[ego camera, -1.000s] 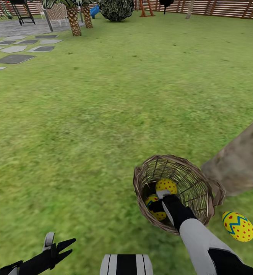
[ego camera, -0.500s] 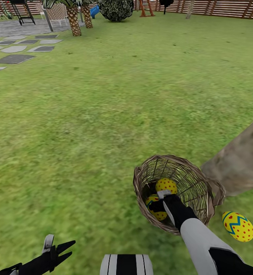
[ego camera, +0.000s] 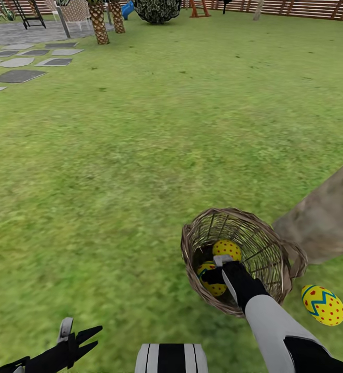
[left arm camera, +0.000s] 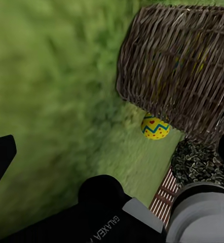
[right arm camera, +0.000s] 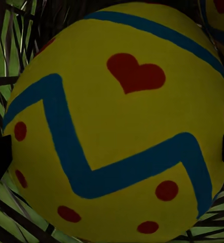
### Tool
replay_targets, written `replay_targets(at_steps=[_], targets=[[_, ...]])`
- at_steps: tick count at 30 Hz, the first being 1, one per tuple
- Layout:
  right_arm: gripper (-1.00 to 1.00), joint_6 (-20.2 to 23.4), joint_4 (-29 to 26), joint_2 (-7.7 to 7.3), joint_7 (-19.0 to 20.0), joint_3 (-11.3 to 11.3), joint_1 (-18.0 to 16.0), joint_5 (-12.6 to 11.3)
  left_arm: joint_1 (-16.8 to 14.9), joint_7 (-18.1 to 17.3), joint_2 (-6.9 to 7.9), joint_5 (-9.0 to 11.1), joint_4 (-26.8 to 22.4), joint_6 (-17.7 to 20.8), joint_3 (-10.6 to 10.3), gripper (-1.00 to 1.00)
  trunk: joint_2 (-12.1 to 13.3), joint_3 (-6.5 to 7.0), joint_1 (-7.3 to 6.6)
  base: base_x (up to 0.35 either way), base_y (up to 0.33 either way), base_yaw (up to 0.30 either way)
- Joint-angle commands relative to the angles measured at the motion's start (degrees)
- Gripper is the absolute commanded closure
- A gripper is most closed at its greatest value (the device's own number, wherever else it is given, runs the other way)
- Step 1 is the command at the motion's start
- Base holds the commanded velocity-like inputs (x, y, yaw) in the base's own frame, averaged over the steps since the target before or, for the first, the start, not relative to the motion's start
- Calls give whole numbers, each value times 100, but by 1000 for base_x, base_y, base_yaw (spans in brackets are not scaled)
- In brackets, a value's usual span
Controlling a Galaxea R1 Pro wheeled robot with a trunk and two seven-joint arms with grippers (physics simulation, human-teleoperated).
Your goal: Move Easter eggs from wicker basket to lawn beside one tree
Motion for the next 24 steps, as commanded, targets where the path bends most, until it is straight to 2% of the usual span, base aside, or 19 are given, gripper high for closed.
replay_targets(at_steps=[1,24], targets=[[100,5,413,3,-85,-45,5,254,-3,-26,5,52,2,56,-35,-100,0,-5,3,0,0,0],[100,5,407,-4,-76,-51,5,252,-3,-36,-13,24,-28,56,-27,-100,7,106,-10,0,0,0]])
